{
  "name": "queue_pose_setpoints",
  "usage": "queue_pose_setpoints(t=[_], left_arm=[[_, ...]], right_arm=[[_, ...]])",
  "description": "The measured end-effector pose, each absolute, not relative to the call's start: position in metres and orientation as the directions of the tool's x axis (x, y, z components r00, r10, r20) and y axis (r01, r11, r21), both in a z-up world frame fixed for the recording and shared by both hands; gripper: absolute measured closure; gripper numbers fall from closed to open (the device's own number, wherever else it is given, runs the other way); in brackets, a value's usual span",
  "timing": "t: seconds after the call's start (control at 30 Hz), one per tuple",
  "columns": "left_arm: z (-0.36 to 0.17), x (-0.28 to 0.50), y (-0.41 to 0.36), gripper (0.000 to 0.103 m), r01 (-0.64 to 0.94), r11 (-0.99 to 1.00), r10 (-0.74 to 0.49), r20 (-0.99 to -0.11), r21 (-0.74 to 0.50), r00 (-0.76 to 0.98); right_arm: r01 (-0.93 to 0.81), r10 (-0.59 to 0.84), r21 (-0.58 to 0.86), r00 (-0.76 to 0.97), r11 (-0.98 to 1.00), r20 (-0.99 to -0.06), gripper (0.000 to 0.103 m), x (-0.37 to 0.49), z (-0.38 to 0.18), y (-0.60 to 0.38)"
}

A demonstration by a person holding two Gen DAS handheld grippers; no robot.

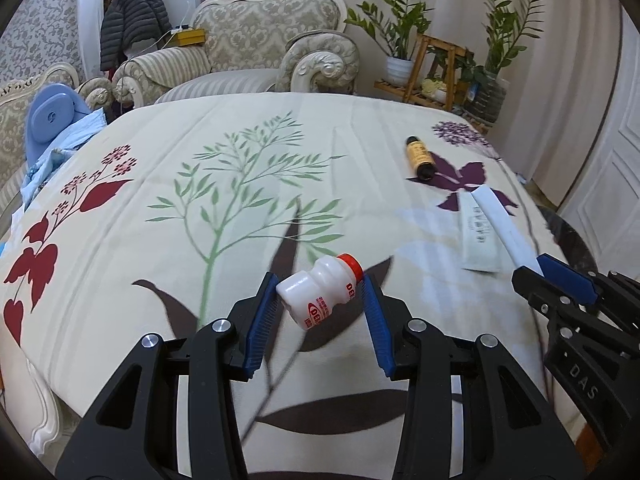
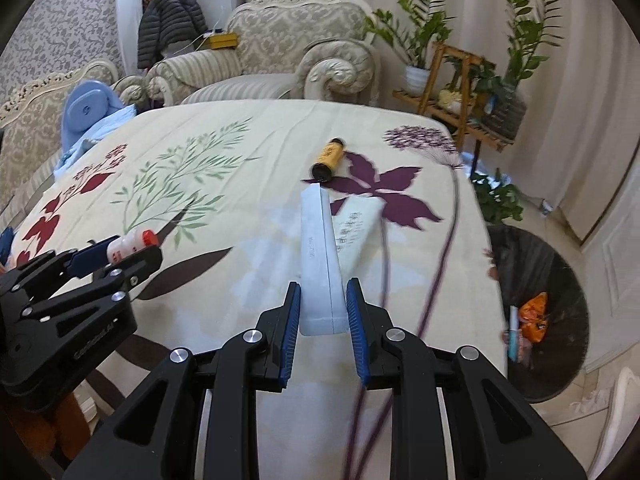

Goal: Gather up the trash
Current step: 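Lift the white strip with the right gripper while the left holds the bottle, then carry the yogurt bottle and strip over the black bin and open both grippers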

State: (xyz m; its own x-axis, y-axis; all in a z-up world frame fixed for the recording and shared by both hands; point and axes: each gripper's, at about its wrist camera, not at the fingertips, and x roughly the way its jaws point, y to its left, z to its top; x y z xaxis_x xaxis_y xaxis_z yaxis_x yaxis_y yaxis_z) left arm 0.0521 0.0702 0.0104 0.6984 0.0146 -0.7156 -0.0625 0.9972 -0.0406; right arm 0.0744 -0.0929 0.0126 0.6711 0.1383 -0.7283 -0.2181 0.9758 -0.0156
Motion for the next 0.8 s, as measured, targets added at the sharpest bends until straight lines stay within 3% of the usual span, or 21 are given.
queue_pose_setpoints(t=[0.8], left_arm=[[0.017, 0.081, -0.114, 0.061, 0.250, 0.967, -0.213, -0.697, -0.050, 0.685]], right_arm=[[0.136, -0.101, -0.007, 0.696, 0.991, -0.711, 0.078, 0.083, -0.001, -0.267]])
